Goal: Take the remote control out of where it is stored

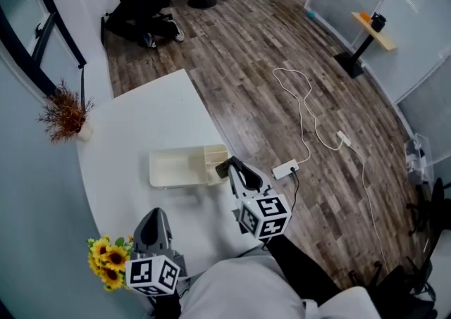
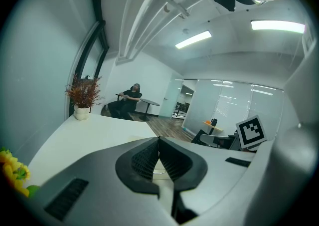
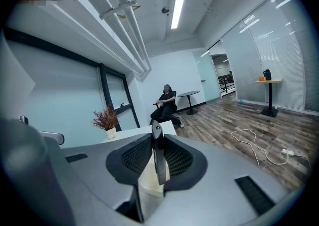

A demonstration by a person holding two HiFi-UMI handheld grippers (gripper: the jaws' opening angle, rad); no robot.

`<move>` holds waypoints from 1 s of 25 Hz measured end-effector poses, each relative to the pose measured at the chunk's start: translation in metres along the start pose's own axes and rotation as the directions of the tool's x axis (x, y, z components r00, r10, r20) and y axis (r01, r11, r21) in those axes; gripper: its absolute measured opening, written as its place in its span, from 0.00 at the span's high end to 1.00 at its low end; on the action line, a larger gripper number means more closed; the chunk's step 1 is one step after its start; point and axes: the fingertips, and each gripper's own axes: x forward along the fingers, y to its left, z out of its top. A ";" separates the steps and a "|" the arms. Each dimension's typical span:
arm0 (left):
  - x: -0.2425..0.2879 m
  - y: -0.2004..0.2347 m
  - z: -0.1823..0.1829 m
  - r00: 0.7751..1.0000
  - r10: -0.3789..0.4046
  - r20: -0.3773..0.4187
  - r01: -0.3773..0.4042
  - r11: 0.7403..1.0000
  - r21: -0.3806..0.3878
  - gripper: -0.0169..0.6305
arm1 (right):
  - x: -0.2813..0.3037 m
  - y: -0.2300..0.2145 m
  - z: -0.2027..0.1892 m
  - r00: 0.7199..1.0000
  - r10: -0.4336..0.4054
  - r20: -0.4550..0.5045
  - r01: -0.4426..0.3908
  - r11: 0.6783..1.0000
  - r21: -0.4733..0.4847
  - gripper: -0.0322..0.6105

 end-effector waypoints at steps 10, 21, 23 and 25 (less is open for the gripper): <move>-0.005 0.000 0.000 1.000 0.005 0.005 -0.005 1.000 0.000 0.96 | -0.004 0.001 0.001 1.000 0.005 0.007 -0.005 1.000 0.010 0.84; -0.005 -0.002 0.000 1.000 0.002 0.007 -0.002 1.000 0.002 0.96 | -0.007 0.003 0.004 1.000 0.008 0.021 -0.009 1.000 0.006 0.84; -0.005 -0.002 0.000 1.000 0.001 0.007 -0.001 1.000 0.004 0.96 | -0.008 0.003 0.004 1.000 0.009 0.022 -0.009 1.000 0.005 0.84; -0.005 -0.003 0.001 1.000 -0.001 0.011 0.001 1.000 0.006 0.96 | -0.009 0.004 0.005 1.000 0.009 0.026 -0.009 1.000 0.002 0.84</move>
